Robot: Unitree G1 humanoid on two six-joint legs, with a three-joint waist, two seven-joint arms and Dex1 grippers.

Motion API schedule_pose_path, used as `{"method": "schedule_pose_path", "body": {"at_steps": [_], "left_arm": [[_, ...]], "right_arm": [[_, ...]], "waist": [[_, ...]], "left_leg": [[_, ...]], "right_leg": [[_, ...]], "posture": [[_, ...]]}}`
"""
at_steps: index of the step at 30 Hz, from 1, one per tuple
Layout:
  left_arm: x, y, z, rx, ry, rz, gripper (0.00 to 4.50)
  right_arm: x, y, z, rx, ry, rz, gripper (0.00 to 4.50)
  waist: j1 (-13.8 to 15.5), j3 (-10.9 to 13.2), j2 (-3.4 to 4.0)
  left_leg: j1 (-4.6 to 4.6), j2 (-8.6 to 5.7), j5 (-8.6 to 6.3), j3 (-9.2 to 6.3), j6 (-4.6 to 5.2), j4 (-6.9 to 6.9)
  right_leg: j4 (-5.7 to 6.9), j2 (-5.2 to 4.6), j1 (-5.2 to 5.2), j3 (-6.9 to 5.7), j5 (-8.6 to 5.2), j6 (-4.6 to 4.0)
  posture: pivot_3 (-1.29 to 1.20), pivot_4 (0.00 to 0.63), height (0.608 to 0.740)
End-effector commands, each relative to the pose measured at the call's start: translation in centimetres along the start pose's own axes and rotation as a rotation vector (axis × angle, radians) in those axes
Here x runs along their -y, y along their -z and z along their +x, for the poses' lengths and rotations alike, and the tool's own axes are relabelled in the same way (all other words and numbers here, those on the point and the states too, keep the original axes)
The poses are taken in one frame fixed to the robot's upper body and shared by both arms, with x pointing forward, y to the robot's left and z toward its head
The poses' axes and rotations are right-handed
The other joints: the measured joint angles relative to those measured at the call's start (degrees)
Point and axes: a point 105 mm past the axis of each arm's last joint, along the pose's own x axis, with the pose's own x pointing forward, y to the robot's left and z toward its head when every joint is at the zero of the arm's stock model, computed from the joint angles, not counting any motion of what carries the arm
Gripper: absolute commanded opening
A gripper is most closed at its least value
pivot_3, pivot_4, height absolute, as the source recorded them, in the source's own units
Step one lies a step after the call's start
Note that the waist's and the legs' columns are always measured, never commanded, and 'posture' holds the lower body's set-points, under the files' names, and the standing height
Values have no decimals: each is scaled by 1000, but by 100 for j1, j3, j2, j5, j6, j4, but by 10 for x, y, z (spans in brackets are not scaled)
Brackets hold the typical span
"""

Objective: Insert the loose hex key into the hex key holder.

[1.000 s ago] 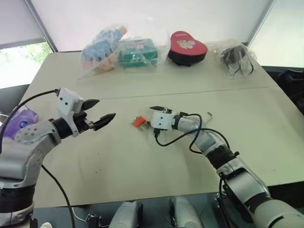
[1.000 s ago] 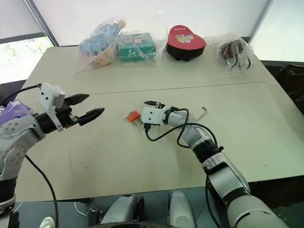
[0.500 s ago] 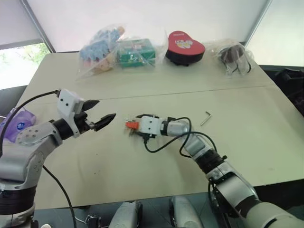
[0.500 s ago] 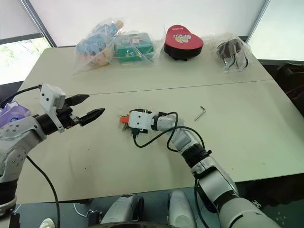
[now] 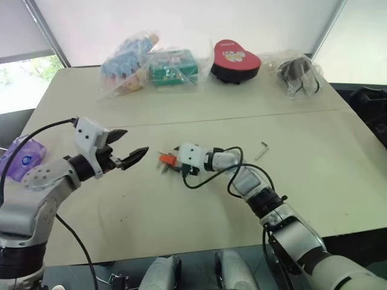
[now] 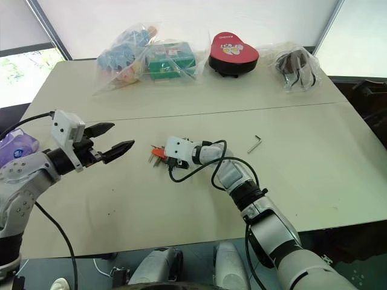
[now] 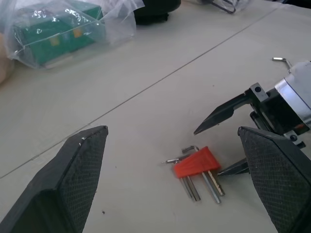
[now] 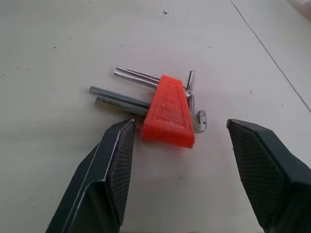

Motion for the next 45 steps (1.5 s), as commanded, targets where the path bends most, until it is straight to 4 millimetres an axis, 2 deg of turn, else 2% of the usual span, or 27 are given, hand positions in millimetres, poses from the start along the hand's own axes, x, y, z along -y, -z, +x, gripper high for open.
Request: {"method": "schedule_pose_path", "body": {"at_steps": [1, 8, 21, 25, 26, 29, 34, 36, 38, 42, 45], "left_arm": [[-1, -15, -3, 56, -17, 50, 4479], [-3, -17, -3, 57, -24, 56, 4479], [-4, -17, -4, 54, -40, 63, 4479], [-4, -16, -4, 55, -43, 61, 4500], [-4, -16, -4, 55, -44, 60, 4500], [-3, -16, -3, 57, -39, 49, 4500], [-2, -16, 1, 69, -6, -4, 4500], [8, -23, 7, 80, 73, -36, 4500], [15, -30, 13, 93, 135, -58, 4500], [24, -46, 29, 138, 253, -149, 4500], [32, -57, 36, 155, 358, -207, 4500]], "right_arm": [[3, 13, -4, -48, 3, 92, 3113], [-7, 8, 7, -39, -61, 215, 3113], [-17, -7, 20, -17, -118, 236, 3113], [-19, -12, 23, 0, -116, 228, 1237], [-18, -13, 23, 4, -112, 222, 965], [-15, -16, 20, 19, -94, 191, 977], [20, -31, -1, 100, 105, -108, 977], [41, -34, -21, 90, 203, -283, 977], [53, -40, -38, 95, 261, -432, 977], [78, -72, -77, 158, 418, -812, 977], [80, -95, -96, 229, 489, -1024, 977]], "waist": [[9, -1, 0], [-24, -2, 0], [-77, -4, 1], [-82, -5, 1], [-79, -5, 1], [-72, -5, 1], [-41, -3, 2], [-5, -1, 0], [27, -1, 0], [49, 0, -1], [0, 1, -3]], "left_leg": [[1, 0, 0, 0, 0, 0], [3, 0, 0, 0, 0, 0], [5, 2, 0, 0, 0, -8], [5, 3, 0, 1, -1, -11], [5, 3, 0, 0, -1, -11], [5, 2, 0, 1, -1, -11], [-1, 0, 0, 1, -1, -9], [-3, -3, 0, 0, -2, -3], [-9, -5, 0, 0, -1, 3], [-8, -3, 0, 4, -2, 3], [-8, 0, 2, 8, -4, -2]], "right_leg": [[0, 0, 2, 0, 0, 0], [0, 0, 2, 0, 0, 0], [3, 1, -4, 0, 0, 0], [6, 2, -8, 0, 0, 0], [7, 2, -9, 1, 0, 0], [7, 1, -8, 1, 0, 0], [7, -1, -11, 0, 0, 0], [6, -3, -8, 0, 0, 0], [3, -3, -9, -1, 0, 0], [3, -2, -11, 0, 0, 0], [7, 1, -17, 1, 0, 0]], "posture": [[0, 150, 740], [0, 150, 740], [0, 150, 740], [0, 150, 740], [0, 150, 740], [0, 150, 740], [0, 150, 740], [0, 150, 740], [0, 150, 740], [0, 150, 740], [0, 150, 740]]}}
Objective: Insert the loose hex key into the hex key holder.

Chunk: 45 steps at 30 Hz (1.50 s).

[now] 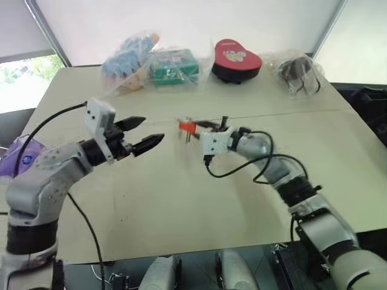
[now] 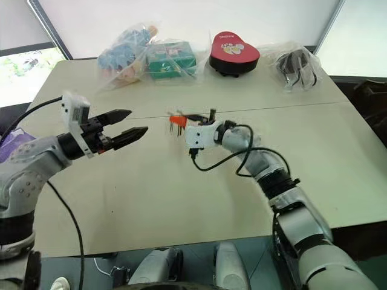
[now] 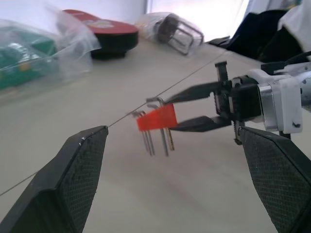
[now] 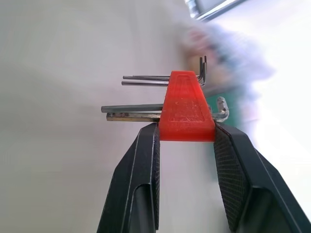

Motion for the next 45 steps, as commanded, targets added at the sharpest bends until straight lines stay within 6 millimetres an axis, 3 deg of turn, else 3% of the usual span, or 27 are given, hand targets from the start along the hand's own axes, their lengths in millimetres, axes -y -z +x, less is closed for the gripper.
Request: {"method": "schedule_pose_path", "body": {"at_steps": [1, 9, 21, 25, 31, 40, 41, 44, 45], "left_arm": [[11, -13, 9, 24, 117, -46, 4500], [15, -28, 25, 49, 225, -63, 4500], [18, -32, 29, 65, 258, -42, 4500], [17, -32, 30, 67, 259, -38, 3191], [19, -25, 33, 53, 270, -38, 138], [19, -22, 35, 43, 272, -32, 138], [19, -22, 35, 43, 272, -32, 73], [20, -21, 36, 42, 273, -28, 73], [20, -21, 36, 42, 272, -25, 73]], "right_arm": [[40, -35, -9, 168, 155, -240, 977], [45, -58, -22, 302, 181, -309, 977], [41, -65, -25, 334, 159, -315, 977], [39, -66, -26, 341, 151, -311, 977], [39, -69, -27, 345, 146, -309, 977], [43, -68, -27, 331, 148, -277, 977], [43, -68, -27, 329, 147, -268, 2015], [43, -67, -26, 321, 143, -248, 3413], [44, -66, -26, 318, 142, -249, 4093]], "waist": [[-37, 0, -3], [-78, 1, -4], [-74, 2, -5], [-74, 2, -5], [-68, 2, -5], [-70, 2, -5], [-69, 2, -5], [-65, 2, -5], [-66, 2, -6]], "left_leg": [[-1, 0, 1, -1, -1, -3], [0, 0, 2, 0, -2, -3], [-1, -1, 2, 0, -2, -1], [-1, -1, 2, 0, -2, 0], [-1, -1, 2, 0, -2, 1], [0, -1, 2, 0, -2, 1], [0, -1, 2, 0, -2, 1], [0, -1, 2, -1, -2, 2], [-1, -1, 2, -1, -2, 2]], "right_leg": [[1, 0, -3, 0, 0, 0], [-2, 1, -1, 1, 0, 0], [-2, 0, 1, 2, 0, 0], [-2, 0, 1, 2, 0, 0], [-2, 0, 2, 2, 0, 0], [-2, 1, 4, 2, 0, 0], [-2, 1, 4, 2, 0, 0], [-2, 0, 4, 2, 0, 0], [-2, 0, 4, 2, 0, 0]], "posture": [[0, 150, 740], [0, 150, 740], [0, 150, 740], [0, 150, 740], [0, 150, 740], [0, 150, 740], [0, 150, 740], [0, 150, 740], [0, 150, 740]]}}
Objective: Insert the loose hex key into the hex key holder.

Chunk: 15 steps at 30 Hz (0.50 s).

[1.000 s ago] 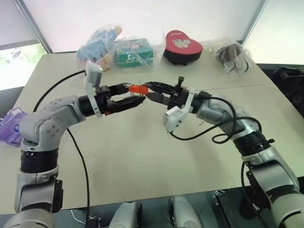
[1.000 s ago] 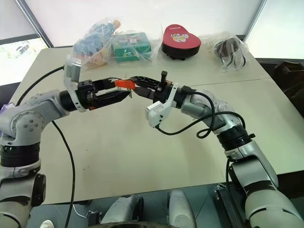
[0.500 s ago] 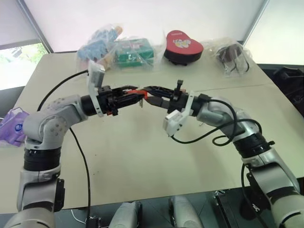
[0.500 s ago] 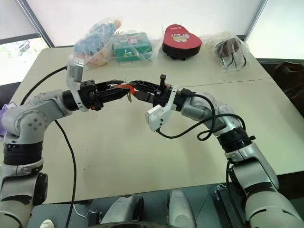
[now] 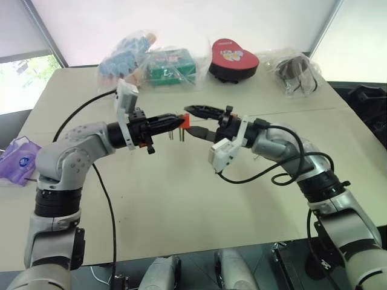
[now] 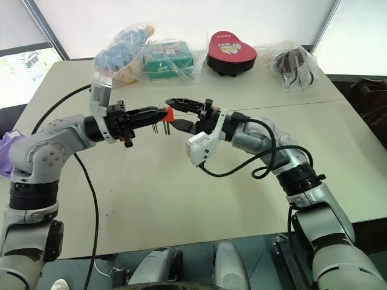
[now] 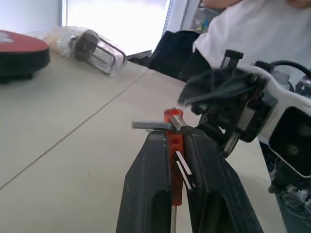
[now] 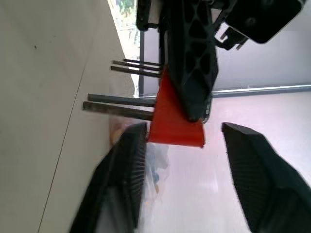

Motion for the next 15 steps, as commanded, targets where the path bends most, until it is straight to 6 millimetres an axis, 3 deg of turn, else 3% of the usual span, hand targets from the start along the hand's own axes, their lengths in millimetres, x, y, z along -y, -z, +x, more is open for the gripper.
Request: {"method": "schedule_pose_path", "body": {"at_steps": [1, 3, 6, 11, 15], "left_arm": [[4, -9, 1, 16, 8, 44, 73], [4, -9, 1, 19, -1, 60, 73], [2, -12, 0, 28, -33, 107, 73], [0, -11, 1, 37, -94, 186, 73], [1, -9, 0, 43, -112, 199, 73]], "right_arm": [[20, -4, -1, 13, 65, -21, 4410], [19, 0, -2, -9, 52, -1, 4410], [9, 26, -11, -141, 2, 163, 4410], [-15, 102, -63, -631, 37, 822, 4410], [-20, 123, -97, -865, 165, 1185, 4410]], "waist": [[-1, 0, 0], [-2, 0, 0], [1, 0, 0], [63, 0, 0], [150, 0, 0]], "left_leg": [[0, 0, 0, 0, 0, 0], [1, 0, 0, 0, 0, 0], [0, 0, 0, 0, 0, 0], [0, 0, 0, -3, 1, 7], [-1, 1, 0, -3, 2, 5]], "right_leg": [[0, 0, 0, 0, 0, 0], [0, 0, 0, 0, 0, 0], [0, 0, 0, 0, 0, 0], [-6, -2, 11, 0, 0, 0], [-6, -3, 8, 1, 0, 0]], "posture": [[0, 150, 740], [0, 150, 740], [0, 150, 740], [0, 150, 740], [0, 150, 740]]}}
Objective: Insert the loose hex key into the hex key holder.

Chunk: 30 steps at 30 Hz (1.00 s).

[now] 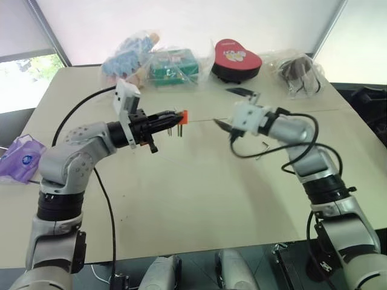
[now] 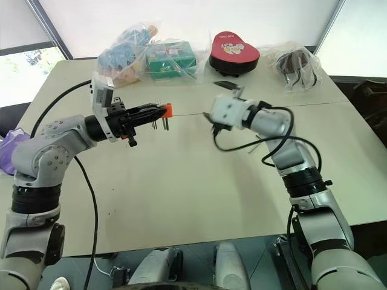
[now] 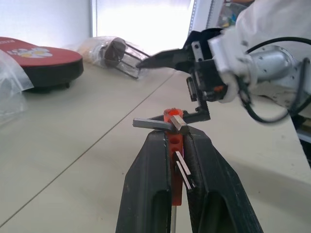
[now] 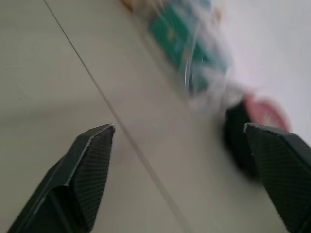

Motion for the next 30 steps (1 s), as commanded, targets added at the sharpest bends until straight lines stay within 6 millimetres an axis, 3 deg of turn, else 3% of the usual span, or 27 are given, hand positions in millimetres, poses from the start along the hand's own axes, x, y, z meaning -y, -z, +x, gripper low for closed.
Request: {"method": "schedule_pose_path", "body": {"at_steps": [1, 3, 5, 10, 14, 26, 30], "left_arm": [[5, -9, 0, 34, -6, 60, 73], [5, -8, 0, 37, -20, 60, 73], [4, -7, 0, 38, -29, 61, 73], [2, -6, 2, 43, -41, 58, 73], [5, -3, 7, 49, -23, 43, 73], [6, -3, 23, 63, 8, 32, 73], [5, -2, 25, 61, 16, 32, 73]], "right_arm": [[22, 6, -15, -106, 85, 318, 4410], [18, 22, -25, -227, 96, 526, 4410], [13, 28, -33, -300, 113, 617, 4410], [7, 33, -52, -508, 238, 668, 4410], [11, 31, -53, -544, 305, 702, 4410], [15, 75, -55, -769, 545, 908, 4410], [15, 81, -58, -806, 586, 946, 4410]], "waist": [[18, 0, 0], [16, 0, 1], [25, -1, 1], [26, -2, 3], [22, -2, 3], [2, -3, 4], [-1, -3, 4]], "left_leg": [[-1, 0, 0, 0, 0, -1], [-2, 1, 0, 1, 0, -2], [-7, 1, 0, 0, 0, -1], [-25, -1, 0, 1, 0, 4], [-60, -2, 2, 4, -2, 16], [-63, -8, 5, 7, -6, 18], [-63, -9, 5, 8, -6, 18]], "right_leg": [[0, 0, -2, 0, 0, 0], [1, 0, -5, 1, 0, 0], [2, -1, -8, 1, 0, 0], [4, -5, -25, 1, 0, 0], [17, -6, -62, 0, 1, 0], [69, -11, -87, 0, 1, 0], [71, -12, -88, 0, 1, 0]], "posture": [[0, 150, 740], [0, 150, 740], [0, 150, 740], [0, 150, 740], [0, 150, 740], [0, 150, 740], [0, 150, 740]]}}
